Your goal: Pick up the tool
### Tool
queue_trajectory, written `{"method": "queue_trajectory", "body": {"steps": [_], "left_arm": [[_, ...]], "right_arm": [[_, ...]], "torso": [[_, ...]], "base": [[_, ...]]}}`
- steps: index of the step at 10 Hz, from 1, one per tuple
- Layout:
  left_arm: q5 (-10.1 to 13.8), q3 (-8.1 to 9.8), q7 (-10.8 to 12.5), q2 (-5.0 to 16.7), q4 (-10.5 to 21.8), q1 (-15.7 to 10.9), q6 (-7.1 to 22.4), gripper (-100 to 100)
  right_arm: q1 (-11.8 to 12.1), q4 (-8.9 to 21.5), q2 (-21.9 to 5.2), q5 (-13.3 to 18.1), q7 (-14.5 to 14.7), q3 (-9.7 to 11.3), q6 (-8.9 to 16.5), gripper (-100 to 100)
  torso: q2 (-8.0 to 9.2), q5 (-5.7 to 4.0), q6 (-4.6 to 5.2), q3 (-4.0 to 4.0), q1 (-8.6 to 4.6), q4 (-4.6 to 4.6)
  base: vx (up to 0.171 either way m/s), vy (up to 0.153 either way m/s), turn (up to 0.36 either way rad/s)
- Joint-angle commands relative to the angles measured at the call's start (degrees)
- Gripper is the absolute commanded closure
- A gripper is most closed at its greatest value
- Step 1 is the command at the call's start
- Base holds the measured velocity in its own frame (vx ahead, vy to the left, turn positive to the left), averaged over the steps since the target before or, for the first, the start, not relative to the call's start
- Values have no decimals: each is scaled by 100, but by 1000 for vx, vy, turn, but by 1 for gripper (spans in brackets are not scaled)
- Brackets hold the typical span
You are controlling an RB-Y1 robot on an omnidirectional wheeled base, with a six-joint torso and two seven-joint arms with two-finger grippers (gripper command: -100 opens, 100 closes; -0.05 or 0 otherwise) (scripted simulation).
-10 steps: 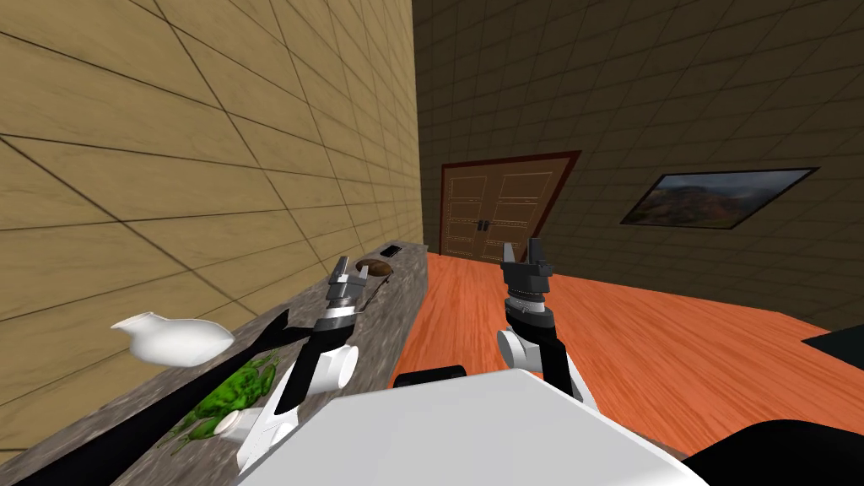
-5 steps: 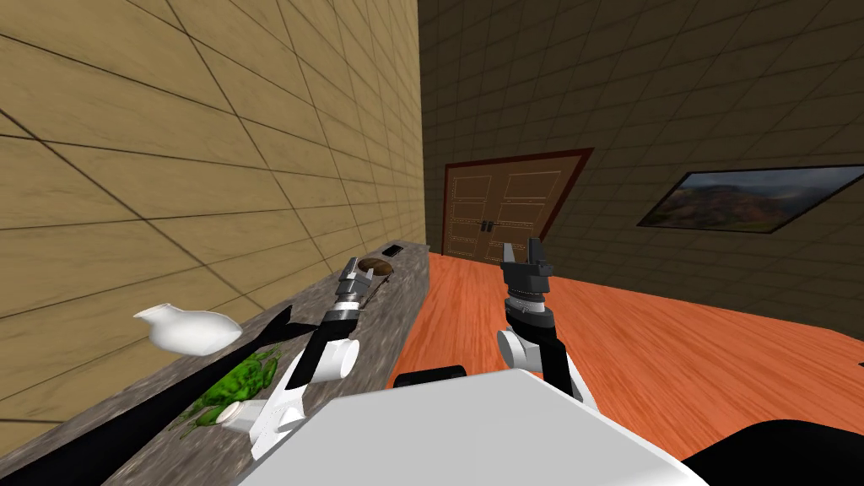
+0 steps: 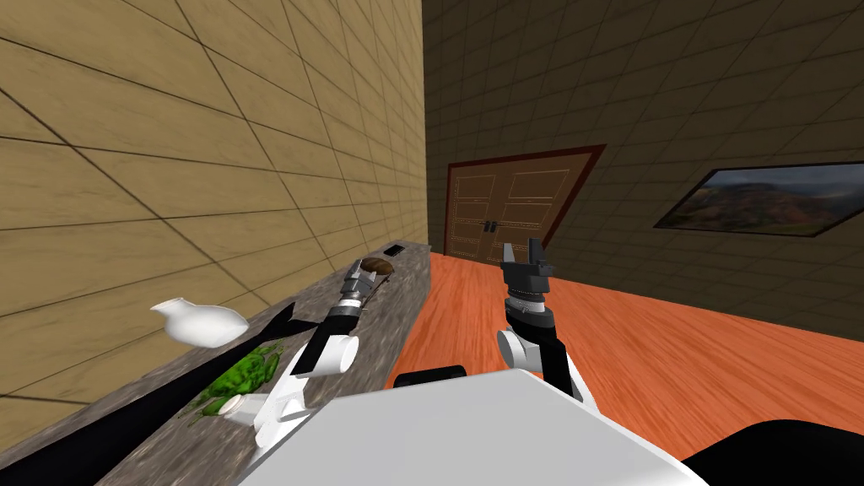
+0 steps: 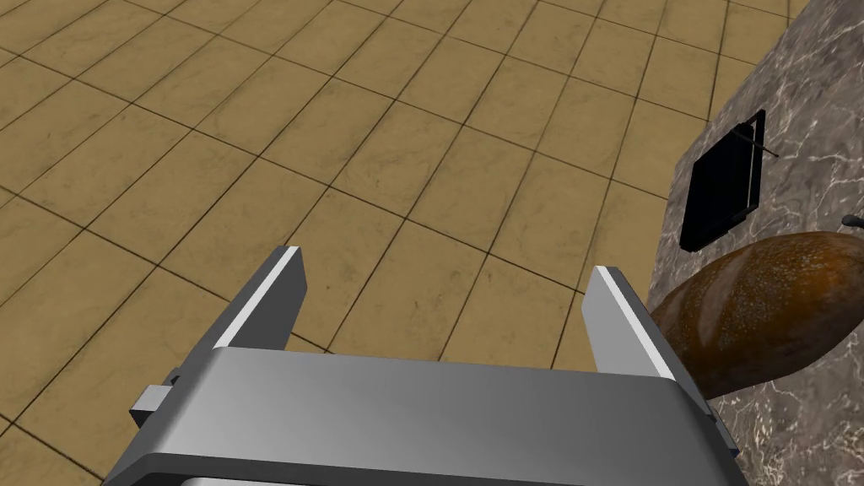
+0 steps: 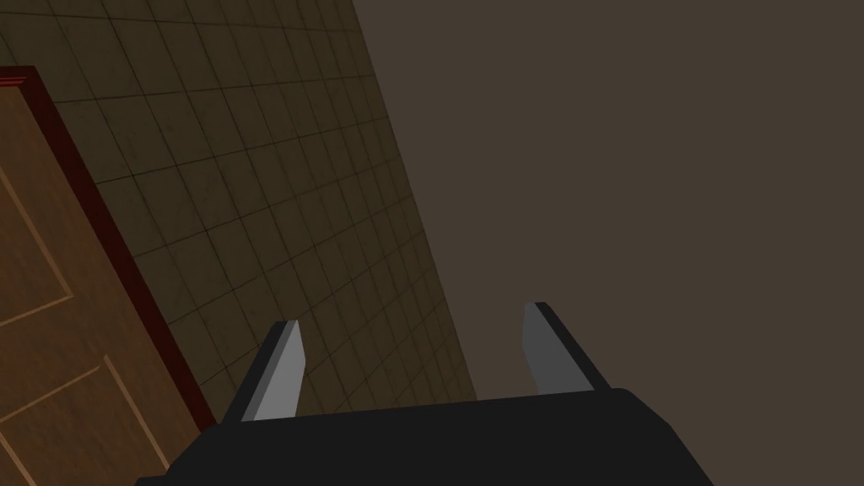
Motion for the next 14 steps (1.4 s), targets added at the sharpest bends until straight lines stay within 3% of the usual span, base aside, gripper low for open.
{"method": "queue_trajectory", "body": {"steps": [1,2,3,5,6,8,11,13,14], "left_arm": [[39,32,78,27,67,-128,286,-100],[39,32,78,27,67,-128,340,-100],[129,73,234,105,206,-280,557,-100],[129,73,234,105,206,-280,727,-100],[222,113,398,180,347,-437,950,-100],[222,113,398,180,347,-437,1127,-100],[415,190,746,323,630,-759,1721,-100],[415,190,746,323,630,-759,1950,-100],[514,226,928,391,771,-922,2198,-100]], "right_arm": [[0,0,0,0,0,0,0,0],[0,0,0,0,0,0,0,0],[-1,0,0,0,0,0,0,0],[0,0,0,0,0,0,0,0],[-1,0,0,0,0,0,0,0],[0,0,0,0,0,0,0,0],[0,0,0,0,0,0,0,0],[0,0,0,0,0,0,0,0],[-1,0,0,0,0,0,0,0]], "torso": [[0,0,0,0,0,0],[-1,-1,2,-1,-3,0],[0,0,2,0,2,0],[-3,-1,2,-2,-2,-1],[1,0,2,0,2,0],[-2,-1,2,-1,-2,0],[-3,-1,2,-2,-1,-1],[-6,-1,3,-4,-2,-1],[-3,0,2,-2,4,-1]], "base": [[12,-36,58],[9,-18,-10],[18,-25,89],[11,-26,32],[10,-30,89],[11,-26,32],[18,-31,78],[16,-21,21],[19,-18,76]]}}
